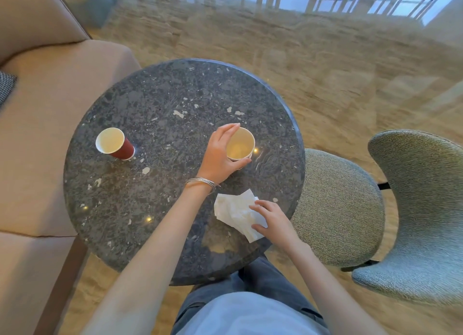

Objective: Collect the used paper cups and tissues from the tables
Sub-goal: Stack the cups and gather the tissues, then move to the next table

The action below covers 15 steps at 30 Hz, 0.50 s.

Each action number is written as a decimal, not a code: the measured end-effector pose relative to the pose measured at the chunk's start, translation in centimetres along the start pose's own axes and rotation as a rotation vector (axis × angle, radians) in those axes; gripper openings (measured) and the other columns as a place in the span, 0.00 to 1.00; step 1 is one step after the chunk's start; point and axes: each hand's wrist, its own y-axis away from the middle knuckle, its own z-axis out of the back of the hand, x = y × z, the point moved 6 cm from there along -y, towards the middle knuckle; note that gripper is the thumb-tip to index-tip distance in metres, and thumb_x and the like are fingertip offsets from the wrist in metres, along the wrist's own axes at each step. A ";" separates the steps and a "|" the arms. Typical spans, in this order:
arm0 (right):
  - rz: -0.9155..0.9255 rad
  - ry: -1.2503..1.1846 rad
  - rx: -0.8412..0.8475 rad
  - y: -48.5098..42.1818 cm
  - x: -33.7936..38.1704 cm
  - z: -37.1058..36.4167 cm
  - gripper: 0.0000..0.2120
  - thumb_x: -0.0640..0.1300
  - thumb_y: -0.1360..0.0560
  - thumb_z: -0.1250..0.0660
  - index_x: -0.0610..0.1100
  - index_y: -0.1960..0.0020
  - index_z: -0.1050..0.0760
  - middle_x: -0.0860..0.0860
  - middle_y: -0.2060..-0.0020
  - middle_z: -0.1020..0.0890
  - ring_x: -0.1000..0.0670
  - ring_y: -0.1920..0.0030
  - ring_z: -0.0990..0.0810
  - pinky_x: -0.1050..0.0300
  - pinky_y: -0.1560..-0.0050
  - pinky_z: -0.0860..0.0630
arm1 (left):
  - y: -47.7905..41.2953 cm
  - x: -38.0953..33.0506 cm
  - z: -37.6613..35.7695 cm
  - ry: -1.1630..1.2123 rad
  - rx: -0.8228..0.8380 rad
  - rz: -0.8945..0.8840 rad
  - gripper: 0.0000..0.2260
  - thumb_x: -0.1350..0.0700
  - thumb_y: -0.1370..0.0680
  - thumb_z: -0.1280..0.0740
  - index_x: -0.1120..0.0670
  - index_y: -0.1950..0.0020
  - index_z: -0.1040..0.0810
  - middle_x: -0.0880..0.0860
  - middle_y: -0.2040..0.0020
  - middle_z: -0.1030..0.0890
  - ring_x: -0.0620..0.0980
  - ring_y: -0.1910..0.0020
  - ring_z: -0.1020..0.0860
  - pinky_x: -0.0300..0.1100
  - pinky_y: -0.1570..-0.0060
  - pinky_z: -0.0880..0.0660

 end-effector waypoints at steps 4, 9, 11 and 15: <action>-0.002 0.010 0.058 0.1 -0.6 -1.1 0.24 0.46 0.29 0.31 0.48 0.34 0.32 0.52 0.33 0.32 0.50 0.32 0.39 0.58 0.36 0.37 | 0.5 2.0 -1.8 -0.048 0.095 0.035 0.36 0.56 0.36 0.22 0.62 0.32 0.33 0.59 0.36 0.29 0.56 0.36 0.31 0.43 0.34 0.40; 0.009 0.019 0.028 -0.1 -0.7 -1.1 0.23 0.45 0.29 0.31 0.47 0.36 0.30 0.52 0.34 0.30 0.48 0.34 0.36 0.56 0.36 0.36 | 1.8 4.5 -3.6 -0.090 0.187 0.090 0.36 0.56 0.35 0.23 0.60 0.31 0.34 0.58 0.35 0.31 0.56 0.35 0.32 0.43 0.34 0.40; 0.019 0.043 0.028 -0.2 -0.5 -1.0 0.22 0.45 0.29 0.31 0.47 0.36 0.30 0.51 0.35 0.30 0.48 0.34 0.36 0.54 0.36 0.35 | 2.0 4.9 -3.8 -0.072 0.193 0.096 0.36 0.57 0.35 0.23 0.59 0.31 0.34 0.57 0.35 0.31 0.55 0.35 0.32 0.47 0.34 0.37; 0.074 0.060 -0.057 -0.3 0.2 0.0 0.21 0.42 0.29 0.30 0.45 0.38 0.28 0.49 0.37 0.28 0.47 0.35 0.33 0.51 0.39 0.31 | 2.4 5.7 -3.0 -0.084 0.131 0.142 0.36 0.56 0.37 0.22 0.59 0.32 0.33 0.57 0.36 0.30 0.54 0.37 0.30 0.47 0.35 0.35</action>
